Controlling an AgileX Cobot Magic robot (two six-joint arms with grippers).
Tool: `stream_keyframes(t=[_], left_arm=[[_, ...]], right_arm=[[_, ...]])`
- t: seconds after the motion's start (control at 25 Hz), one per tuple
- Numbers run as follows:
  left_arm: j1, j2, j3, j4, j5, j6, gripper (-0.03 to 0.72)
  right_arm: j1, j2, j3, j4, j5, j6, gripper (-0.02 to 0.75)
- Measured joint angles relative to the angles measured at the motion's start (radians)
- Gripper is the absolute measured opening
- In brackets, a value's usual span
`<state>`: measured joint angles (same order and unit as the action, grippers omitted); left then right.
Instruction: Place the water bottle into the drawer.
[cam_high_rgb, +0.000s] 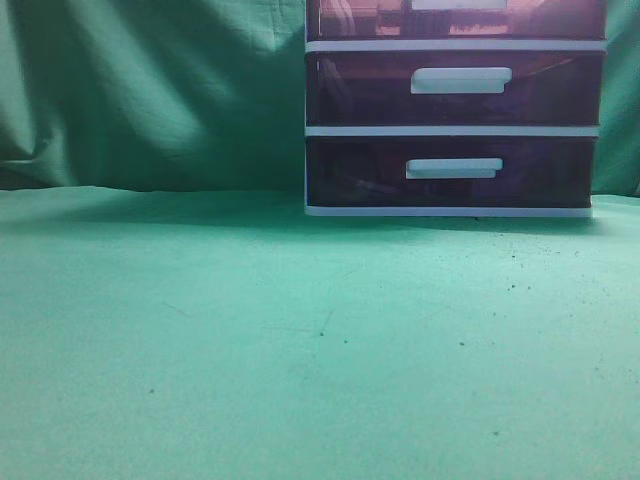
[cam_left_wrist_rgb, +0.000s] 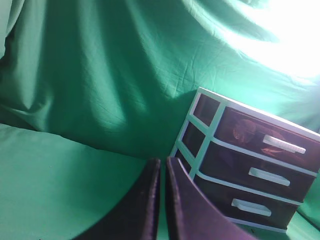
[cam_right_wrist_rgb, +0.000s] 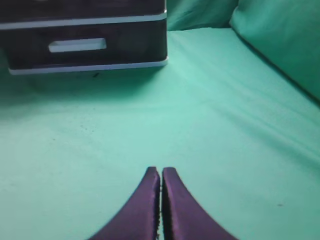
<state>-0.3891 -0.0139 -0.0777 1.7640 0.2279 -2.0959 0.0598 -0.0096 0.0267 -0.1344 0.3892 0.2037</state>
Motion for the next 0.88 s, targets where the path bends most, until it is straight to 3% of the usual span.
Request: stream_keyframes(t=[0.24, 0.88], left_arm=[[0.000, 0.000, 0.000, 0.000, 0.000, 0.000, 0.000], [0.000, 0.000, 0.000, 0.000, 0.000, 0.000, 0.000]], right_arm=[[0.000, 0.000, 0.000, 0.084, 0.000, -0.006, 0.000], [0.000, 0.000, 0.000, 0.086, 0.000, -0.008, 0.000]])
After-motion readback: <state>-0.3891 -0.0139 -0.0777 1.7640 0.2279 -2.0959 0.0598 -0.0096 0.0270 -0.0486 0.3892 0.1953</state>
